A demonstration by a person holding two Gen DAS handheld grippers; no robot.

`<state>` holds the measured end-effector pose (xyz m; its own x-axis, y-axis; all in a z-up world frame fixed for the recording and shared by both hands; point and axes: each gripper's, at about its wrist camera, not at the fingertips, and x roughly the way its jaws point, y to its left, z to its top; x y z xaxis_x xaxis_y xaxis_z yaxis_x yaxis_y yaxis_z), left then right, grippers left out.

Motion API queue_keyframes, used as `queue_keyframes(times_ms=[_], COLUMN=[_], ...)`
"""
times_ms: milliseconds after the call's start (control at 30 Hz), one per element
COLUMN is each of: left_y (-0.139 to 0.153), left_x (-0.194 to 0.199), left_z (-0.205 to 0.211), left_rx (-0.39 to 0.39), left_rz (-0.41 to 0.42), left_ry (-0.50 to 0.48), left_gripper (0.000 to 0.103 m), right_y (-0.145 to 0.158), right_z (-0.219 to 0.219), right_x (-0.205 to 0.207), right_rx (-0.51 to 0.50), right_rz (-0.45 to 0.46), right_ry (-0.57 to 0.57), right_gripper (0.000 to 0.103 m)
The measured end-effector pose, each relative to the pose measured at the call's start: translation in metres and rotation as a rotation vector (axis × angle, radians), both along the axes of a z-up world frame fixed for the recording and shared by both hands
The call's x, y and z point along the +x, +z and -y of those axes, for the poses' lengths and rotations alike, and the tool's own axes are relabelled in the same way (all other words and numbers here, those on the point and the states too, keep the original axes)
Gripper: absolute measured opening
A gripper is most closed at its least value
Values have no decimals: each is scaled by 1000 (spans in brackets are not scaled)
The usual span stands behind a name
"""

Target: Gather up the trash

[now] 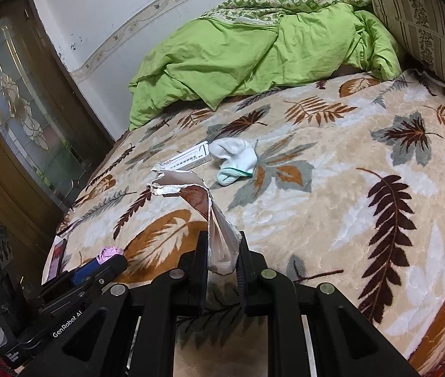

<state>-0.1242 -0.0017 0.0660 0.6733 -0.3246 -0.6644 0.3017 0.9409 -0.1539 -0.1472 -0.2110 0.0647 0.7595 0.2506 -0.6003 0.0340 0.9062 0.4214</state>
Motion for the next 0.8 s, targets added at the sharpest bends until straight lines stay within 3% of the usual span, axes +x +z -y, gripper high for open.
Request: queue_keyframes(times_ms=[800], left_y=[-2], left_x=[1], left_z=[1], left_rx=[0], left_rz=[-2], left_ry=[2], left_gripper=[29], right_y=[-1], right_z=[-2], right_x=[2], right_rx=[1], right_rz=[-3], right_ry=[10], right_gripper=[16])
